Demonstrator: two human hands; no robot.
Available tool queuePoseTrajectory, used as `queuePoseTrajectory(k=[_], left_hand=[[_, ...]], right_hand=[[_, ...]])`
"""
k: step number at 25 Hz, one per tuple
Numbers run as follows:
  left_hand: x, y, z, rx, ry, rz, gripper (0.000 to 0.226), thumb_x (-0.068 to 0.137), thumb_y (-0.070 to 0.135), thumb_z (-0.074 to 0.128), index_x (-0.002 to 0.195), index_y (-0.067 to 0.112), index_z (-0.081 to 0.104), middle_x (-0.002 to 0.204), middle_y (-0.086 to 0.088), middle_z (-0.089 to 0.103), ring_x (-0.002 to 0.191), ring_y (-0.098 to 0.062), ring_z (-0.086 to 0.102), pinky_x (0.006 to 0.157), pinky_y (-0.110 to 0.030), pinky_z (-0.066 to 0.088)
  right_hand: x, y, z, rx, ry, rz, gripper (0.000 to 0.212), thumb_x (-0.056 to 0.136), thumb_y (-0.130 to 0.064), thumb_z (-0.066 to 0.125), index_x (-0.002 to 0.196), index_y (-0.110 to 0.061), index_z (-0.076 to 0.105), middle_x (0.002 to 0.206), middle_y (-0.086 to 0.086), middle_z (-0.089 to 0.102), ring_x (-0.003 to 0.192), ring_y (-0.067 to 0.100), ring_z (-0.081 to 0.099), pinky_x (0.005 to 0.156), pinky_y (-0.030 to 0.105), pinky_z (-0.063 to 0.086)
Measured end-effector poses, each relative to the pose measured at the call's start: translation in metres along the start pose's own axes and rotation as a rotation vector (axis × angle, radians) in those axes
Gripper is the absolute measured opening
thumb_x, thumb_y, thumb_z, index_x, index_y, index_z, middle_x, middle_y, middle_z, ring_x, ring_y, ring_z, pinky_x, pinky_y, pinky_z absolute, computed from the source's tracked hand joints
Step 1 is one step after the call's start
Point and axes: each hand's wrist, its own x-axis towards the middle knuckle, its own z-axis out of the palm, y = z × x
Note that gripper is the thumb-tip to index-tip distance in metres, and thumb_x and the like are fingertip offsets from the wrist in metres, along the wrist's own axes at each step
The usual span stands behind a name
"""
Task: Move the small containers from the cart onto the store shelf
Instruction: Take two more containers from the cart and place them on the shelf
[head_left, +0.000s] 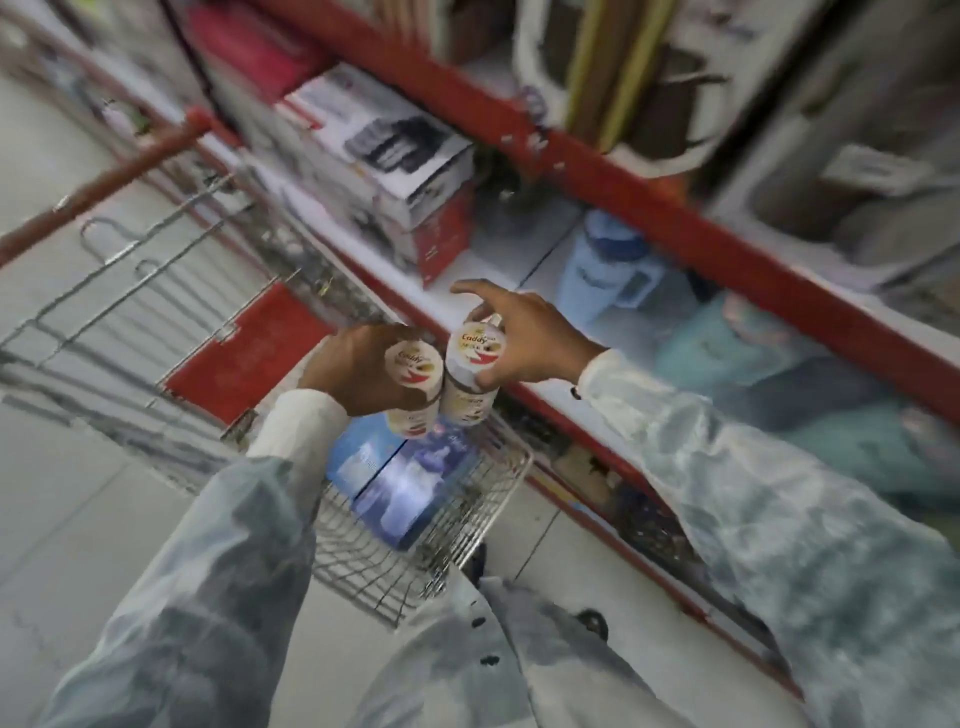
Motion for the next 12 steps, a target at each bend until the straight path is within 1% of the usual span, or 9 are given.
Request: queuePoseTrajectory(k=[2, 3, 4, 7, 9, 11, 12], left_hand=[[0.006, 0.060, -0.003, 0.045, 0.003, 0.153, 0.075, 0.050, 0.063, 0.078, 0.120, 0.036, 0.070, 0.113, -0.001, 0.072, 0.104, -0.028, 0.070, 0.084, -0.030, 0.051], [0.010, 0.088, -0.001, 0.064, -0.005, 0.211, 0.074, 0.051, 0.063, 0.078, 0.118, 0.034, 0.070, 0.110, -0.002, 0.071, 0.101, -0.029, 0.069, 0.082, -0.031, 0.050], [0.014, 0.115, 0.004, 0.081, -0.011, 0.267, 0.071, 0.053, 0.061, 0.081, 0.117, 0.033, 0.070, 0.109, -0.003, 0.071, 0.100, -0.030, 0.069, 0.082, -0.032, 0.052], [0.019, 0.201, 0.038, 0.136, -0.076, 0.431, 0.061, 0.059, 0.059, 0.083, 0.113, 0.034, 0.069, 0.111, -0.001, 0.071, 0.100, -0.028, 0.070, 0.085, -0.037, 0.057], [0.021, 0.244, 0.064, 0.173, -0.148, 0.515, 0.062, 0.060, 0.058, 0.083, 0.113, 0.030, 0.066, 0.115, -0.001, 0.072, 0.103, -0.028, 0.069, 0.090, -0.041, 0.058], [0.019, 0.285, 0.091, 0.237, -0.193, 0.598, 0.065, 0.061, 0.057, 0.083, 0.116, 0.027, 0.066, 0.117, -0.004, 0.072, 0.106, -0.028, 0.068, 0.092, -0.039, 0.058], [0.018, 0.303, 0.103, 0.260, -0.207, 0.638, 0.069, 0.063, 0.056, 0.083, 0.121, 0.025, 0.065, 0.120, -0.005, 0.071, 0.108, -0.028, 0.068, 0.093, -0.037, 0.056]], right_hand=[[-0.049, 0.026, -0.033, 0.028, 0.112, 0.060, 0.106, 0.051, -0.034, 0.089, 0.142, -0.049, 0.037, 0.119, -0.007, 0.067, 0.089, 0.017, 0.066, 0.074, 0.024, 0.051], [-0.071, 0.039, -0.044, 0.035, 0.161, 0.094, 0.106, 0.051, -0.033, 0.089, 0.141, -0.050, 0.037, 0.119, -0.009, 0.066, 0.088, 0.016, 0.065, 0.071, 0.022, 0.049], [-0.093, 0.053, -0.052, 0.040, 0.204, 0.137, 0.105, 0.051, -0.031, 0.090, 0.141, -0.050, 0.037, 0.119, -0.010, 0.065, 0.088, 0.015, 0.065, 0.071, 0.022, 0.047], [-0.171, 0.100, -0.064, 0.089, 0.338, 0.310, 0.104, 0.053, -0.024, 0.092, 0.141, -0.047, 0.041, 0.126, -0.008, 0.066, 0.102, 0.017, 0.065, 0.082, 0.026, 0.049], [-0.212, 0.129, -0.063, 0.096, 0.399, 0.433, 0.094, 0.056, -0.022, 0.092, 0.140, -0.035, 0.051, 0.133, -0.005, 0.064, 0.117, 0.020, 0.062, 0.095, 0.031, 0.048], [-0.251, 0.154, -0.061, 0.085, 0.450, 0.551, 0.085, 0.060, -0.022, 0.091, 0.137, -0.024, 0.057, 0.142, -0.001, 0.059, 0.130, 0.025, 0.055, 0.107, 0.035, 0.044], [-0.269, 0.165, -0.060, 0.087, 0.464, 0.600, 0.084, 0.061, -0.023, 0.091, 0.138, -0.022, 0.058, 0.146, 0.001, 0.056, 0.135, 0.026, 0.051, 0.112, 0.037, 0.042]])
